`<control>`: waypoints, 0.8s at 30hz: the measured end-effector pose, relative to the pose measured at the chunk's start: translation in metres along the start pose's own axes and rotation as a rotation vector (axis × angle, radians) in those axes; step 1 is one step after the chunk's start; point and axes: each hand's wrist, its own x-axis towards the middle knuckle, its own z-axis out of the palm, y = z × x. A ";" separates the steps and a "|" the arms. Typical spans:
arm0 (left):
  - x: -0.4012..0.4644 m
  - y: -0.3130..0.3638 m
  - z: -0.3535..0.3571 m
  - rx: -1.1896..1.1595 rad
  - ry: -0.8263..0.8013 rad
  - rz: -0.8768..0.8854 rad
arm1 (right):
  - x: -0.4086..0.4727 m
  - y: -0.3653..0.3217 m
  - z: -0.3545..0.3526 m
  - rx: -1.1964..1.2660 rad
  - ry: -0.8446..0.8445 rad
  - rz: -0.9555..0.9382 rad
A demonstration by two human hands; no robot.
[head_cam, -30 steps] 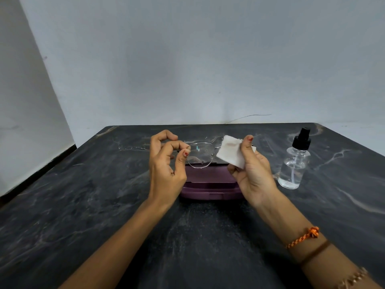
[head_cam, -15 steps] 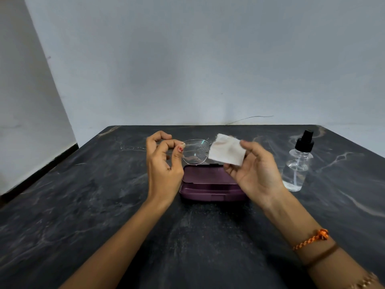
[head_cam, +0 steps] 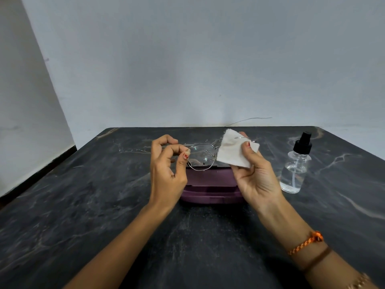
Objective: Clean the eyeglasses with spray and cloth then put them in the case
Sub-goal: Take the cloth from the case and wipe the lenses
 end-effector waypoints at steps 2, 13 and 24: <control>0.001 0.000 -0.001 -0.032 0.004 0.010 | 0.001 -0.001 -0.001 -0.063 -0.023 -0.004; 0.001 -0.002 -0.001 0.020 0.018 0.047 | 0.004 -0.004 -0.004 -0.423 0.045 -0.094; 0.002 0.000 -0.002 0.024 0.005 0.055 | 0.003 -0.007 -0.001 -0.098 0.009 0.029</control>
